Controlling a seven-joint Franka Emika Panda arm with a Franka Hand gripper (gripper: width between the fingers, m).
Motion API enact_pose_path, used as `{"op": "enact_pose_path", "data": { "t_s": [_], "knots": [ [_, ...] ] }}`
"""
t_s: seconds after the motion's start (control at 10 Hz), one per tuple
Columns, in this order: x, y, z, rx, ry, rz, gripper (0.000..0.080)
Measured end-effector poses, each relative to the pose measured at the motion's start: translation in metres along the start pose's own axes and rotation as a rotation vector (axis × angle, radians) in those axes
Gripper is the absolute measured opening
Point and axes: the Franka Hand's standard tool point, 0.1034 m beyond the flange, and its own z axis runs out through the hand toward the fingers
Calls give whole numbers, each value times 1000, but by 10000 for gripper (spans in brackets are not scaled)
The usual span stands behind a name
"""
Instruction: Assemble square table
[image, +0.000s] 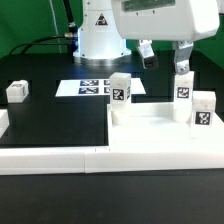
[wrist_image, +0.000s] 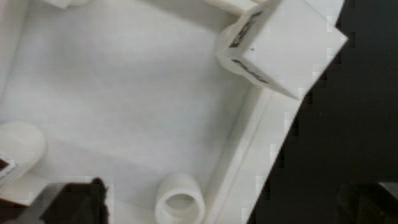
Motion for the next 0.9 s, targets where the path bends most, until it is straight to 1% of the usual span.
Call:
{"op": "enact_pose_path", "data": {
  "t_s": [0.3,0.4,0.5,0.6,0.8,0.9],
  "knots": [
    [1,1,0,0,1,-238,648],
    [11,9,-1,10,20,-336,648],
    [20,25,-4,4,22,-466,648],
    [33,44,-8,3,41,-603,648],
    [62,94,-10,-19,71,-819,648],
    [86,115,-14,-31,72,-939,648]
  ]
}}
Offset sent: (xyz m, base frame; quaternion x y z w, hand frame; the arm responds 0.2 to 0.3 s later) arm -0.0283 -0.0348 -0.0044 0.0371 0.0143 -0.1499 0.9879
